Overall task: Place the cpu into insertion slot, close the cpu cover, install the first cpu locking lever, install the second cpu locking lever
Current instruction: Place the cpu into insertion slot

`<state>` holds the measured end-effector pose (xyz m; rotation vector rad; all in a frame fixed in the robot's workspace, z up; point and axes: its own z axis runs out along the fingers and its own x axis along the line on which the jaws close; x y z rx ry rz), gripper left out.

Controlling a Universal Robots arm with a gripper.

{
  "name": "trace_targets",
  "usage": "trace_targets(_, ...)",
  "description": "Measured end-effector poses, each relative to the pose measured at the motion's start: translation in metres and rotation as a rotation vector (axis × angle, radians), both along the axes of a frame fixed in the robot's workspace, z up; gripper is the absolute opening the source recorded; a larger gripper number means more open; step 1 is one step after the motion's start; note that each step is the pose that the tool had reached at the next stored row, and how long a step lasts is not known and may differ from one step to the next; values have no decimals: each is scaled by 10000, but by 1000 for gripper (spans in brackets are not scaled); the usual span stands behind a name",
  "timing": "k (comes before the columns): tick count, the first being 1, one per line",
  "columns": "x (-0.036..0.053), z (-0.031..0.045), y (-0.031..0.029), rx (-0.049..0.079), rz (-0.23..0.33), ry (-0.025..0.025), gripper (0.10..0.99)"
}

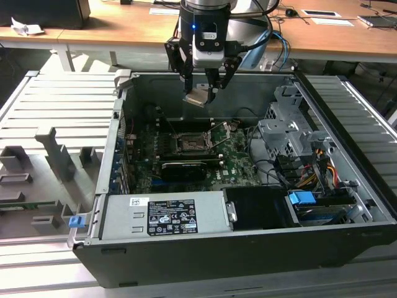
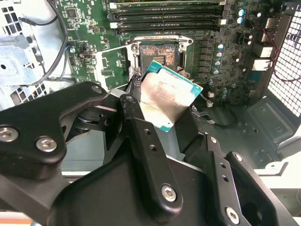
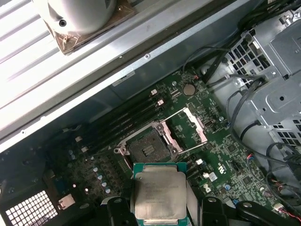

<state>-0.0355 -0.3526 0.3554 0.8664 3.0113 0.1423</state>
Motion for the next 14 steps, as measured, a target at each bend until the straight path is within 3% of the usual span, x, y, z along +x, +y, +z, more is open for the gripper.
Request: trace_targets(14, 0, 0, 0, -1, -393, 0, 529)
